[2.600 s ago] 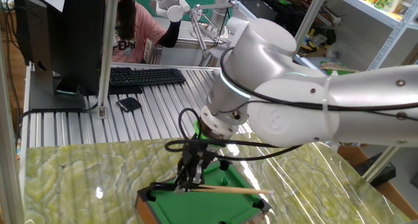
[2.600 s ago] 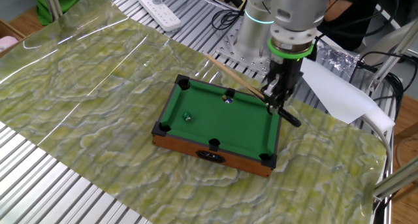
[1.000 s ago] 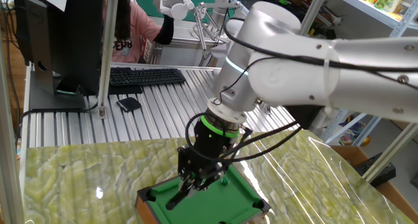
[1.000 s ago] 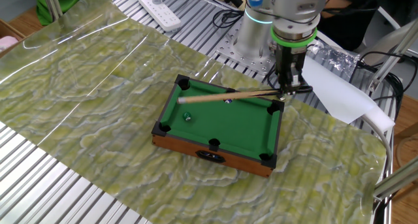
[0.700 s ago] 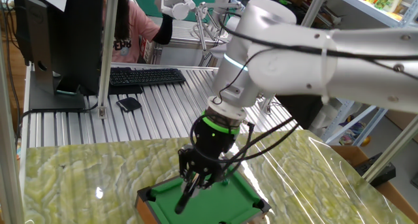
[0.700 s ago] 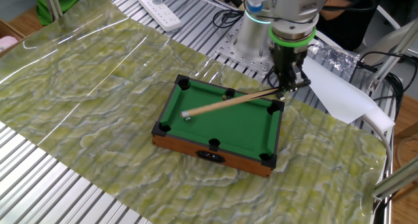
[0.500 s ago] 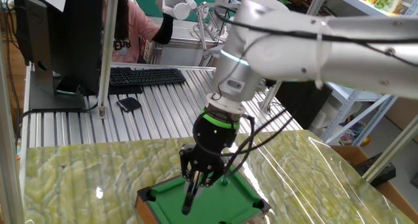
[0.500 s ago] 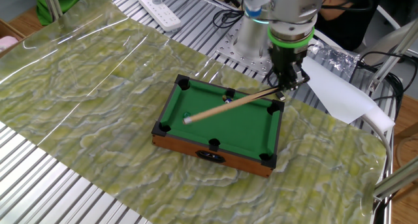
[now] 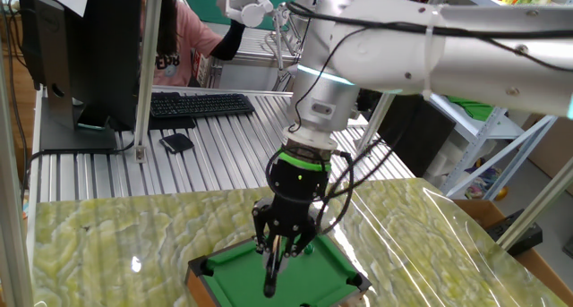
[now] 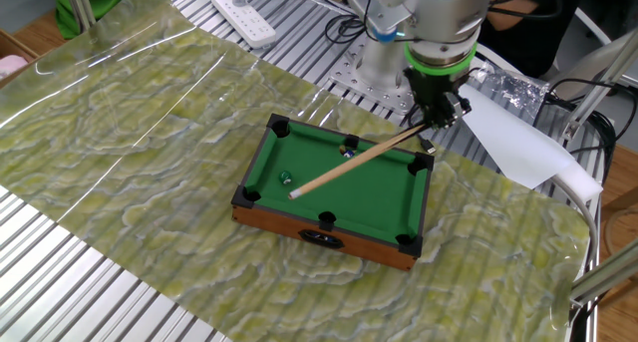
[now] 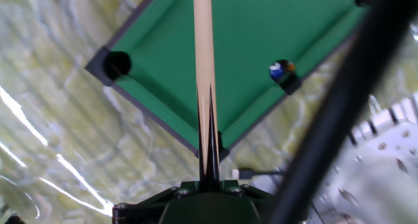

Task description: Hit the pool ball

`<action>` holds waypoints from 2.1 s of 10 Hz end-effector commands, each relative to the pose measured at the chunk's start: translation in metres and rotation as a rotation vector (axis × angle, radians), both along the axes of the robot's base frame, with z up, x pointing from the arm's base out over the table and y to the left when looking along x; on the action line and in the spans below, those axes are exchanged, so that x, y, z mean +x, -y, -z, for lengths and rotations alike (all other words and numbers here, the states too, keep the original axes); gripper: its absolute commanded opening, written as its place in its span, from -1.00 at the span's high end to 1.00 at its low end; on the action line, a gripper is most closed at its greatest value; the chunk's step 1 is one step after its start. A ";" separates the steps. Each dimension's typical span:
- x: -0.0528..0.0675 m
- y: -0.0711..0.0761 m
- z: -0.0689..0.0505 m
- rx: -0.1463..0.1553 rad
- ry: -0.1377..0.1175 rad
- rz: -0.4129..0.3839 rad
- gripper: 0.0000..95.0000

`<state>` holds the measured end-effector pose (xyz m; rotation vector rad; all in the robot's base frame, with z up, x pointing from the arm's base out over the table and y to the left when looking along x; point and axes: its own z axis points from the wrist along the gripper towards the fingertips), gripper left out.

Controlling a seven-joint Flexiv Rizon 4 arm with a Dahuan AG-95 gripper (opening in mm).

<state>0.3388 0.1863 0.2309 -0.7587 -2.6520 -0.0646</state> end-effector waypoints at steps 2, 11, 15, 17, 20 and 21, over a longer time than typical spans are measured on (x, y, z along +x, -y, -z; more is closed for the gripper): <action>-0.020 0.023 -0.012 -0.033 -0.066 0.329 1.00; -0.034 0.015 0.002 0.002 -0.142 0.342 1.00; -0.034 0.015 0.002 0.014 -0.129 0.317 1.00; -0.034 0.015 0.002 0.027 -0.125 0.299 1.00; -0.032 0.018 0.003 0.028 -0.127 0.299 1.00; -0.031 0.021 0.004 0.025 -0.128 0.304 1.00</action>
